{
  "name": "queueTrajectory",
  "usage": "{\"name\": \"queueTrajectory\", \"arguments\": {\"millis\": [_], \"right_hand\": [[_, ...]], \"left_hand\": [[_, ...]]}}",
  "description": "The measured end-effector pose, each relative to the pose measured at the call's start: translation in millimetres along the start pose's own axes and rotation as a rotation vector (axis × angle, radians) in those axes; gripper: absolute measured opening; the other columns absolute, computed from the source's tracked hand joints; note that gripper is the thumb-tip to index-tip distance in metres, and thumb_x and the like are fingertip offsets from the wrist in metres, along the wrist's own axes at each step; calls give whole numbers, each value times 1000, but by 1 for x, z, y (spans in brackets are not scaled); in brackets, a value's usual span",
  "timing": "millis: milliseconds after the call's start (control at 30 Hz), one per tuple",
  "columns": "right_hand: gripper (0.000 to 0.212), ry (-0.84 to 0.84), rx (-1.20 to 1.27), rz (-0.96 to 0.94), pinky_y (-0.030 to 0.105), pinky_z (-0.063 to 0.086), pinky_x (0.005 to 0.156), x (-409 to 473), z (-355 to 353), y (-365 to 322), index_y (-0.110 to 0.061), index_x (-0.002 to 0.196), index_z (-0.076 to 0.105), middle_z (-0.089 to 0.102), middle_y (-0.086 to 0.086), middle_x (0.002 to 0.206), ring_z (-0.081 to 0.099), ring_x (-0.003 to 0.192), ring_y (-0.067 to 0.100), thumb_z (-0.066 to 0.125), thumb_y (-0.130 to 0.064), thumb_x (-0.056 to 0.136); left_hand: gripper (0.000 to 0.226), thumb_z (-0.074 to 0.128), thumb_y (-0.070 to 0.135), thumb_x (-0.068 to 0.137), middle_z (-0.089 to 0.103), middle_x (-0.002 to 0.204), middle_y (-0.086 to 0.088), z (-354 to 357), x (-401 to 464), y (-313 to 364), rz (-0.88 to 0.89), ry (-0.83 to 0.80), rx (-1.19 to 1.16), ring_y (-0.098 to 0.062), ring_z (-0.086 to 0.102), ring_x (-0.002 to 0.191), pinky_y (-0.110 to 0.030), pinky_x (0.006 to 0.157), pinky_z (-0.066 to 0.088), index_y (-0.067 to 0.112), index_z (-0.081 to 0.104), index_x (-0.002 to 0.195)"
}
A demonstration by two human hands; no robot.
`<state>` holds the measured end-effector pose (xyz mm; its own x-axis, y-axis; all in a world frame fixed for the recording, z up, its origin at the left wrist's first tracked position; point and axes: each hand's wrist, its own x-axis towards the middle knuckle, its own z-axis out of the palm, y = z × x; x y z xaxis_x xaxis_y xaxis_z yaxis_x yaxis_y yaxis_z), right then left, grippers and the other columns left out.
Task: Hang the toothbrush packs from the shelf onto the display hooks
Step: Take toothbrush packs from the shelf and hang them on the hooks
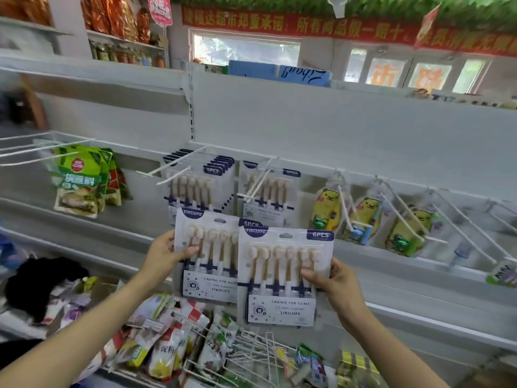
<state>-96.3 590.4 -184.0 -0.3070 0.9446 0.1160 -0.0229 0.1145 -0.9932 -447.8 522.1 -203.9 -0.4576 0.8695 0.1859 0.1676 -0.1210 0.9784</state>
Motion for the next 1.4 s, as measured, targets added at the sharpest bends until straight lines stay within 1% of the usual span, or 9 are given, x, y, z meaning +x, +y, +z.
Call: {"name": "queueTrajectory", "arguments": {"millis": [167, 267, 467, 700, 900, 1100, 1200, 1333, 1400], "right_hand": [[21, -22, 4, 6, 47, 59, 84, 16, 57, 1, -7, 98, 73, 78, 11, 95, 75, 89, 30, 75, 3, 79], [23, -36, -1, 18, 42, 60, 82, 23, 81, 1, -7, 99, 72, 78, 10, 95, 74, 91, 29, 76, 2, 78], [23, -43, 15, 12, 34, 61, 77, 27, 105, -1, -7, 98, 72, 78, 11, 95, 75, 89, 28, 75, 4, 78], [23, -23, -5, 13, 42, 60, 81, 26, 105, -5, -7, 99, 72, 78, 12, 96, 74, 90, 31, 75, 3, 79], [24, 2, 2, 36, 49, 58, 85, 22, 100, -3, -1, 101, 71, 77, 15, 96, 73, 92, 36, 75, 2, 78], [24, 16, 17, 67, 46, 59, 84, 15, 99, -5, -2, 102, 72, 77, 13, 96, 74, 91, 32, 74, 4, 79], [25, 23, 14, 72, 43, 58, 82, 12, 96, -5, -3, 103, 72, 78, 12, 96, 75, 91, 30, 74, 4, 79], [23, 29, 4, 60, 29, 59, 72, 9, 98, -6, -2, 100, 72, 78, 11, 93, 75, 88, 27, 74, 4, 79], [24, 25, 2, 62, 31, 59, 74, 8, 100, -7, -3, 102, 72, 78, 10, 95, 75, 89, 26, 74, 4, 79]], "left_hand": [[37, 78, -5, 74, 78, 86, 5, -61, 27, -5, 2, 42, 12, -23, 70, 90, -38, 83, 55, 20, 68, 99], [39, 76, -9, 74, 77, 84, 10, -88, 36, -2, 20, 50, 17, -14, 71, 84, -30, 78, 57, 20, 67, 100], [40, 72, -13, 75, 78, 87, 5, -115, 45, 7, 57, 31, -33, -9, 72, 82, -20, 71, 58, 12, 65, 105], [41, 73, -7, 78, 76, 100, 0, -119, 56, 19, 101, 24, -44, -15, 71, 91, -31, 82, 56, 19, 66, 109], [38, 72, -5, 79, 74, 108, -11, -118, 71, 19, 96, -13, -5, -26, 70, 102, -41, 92, 53, 8, 65, 114], [42, 70, -9, 78, 74, 107, -11, -119, 82, 14, 78, -56, 6, -26, 70, 102, -41, 90, 55, 11, 65, 115], [40, 69, -6, 81, 76, 104, -7, -119, 82, 10, 79, -53, 21, -19, 73, 95, -30, 79, 58, 12, 64, 116], [34, 69, -3, 83, 74, 94, 2, -104, 95, 18, 73, -28, 43, -3, 72, 82, -26, 75, 55, 16, 63, 110], [33, 69, 1, 85, 73, 98, 4, -94, 103, 21, 70, -36, 46, -1, 71, 84, -23, 75, 52, 17, 63, 113]]}}
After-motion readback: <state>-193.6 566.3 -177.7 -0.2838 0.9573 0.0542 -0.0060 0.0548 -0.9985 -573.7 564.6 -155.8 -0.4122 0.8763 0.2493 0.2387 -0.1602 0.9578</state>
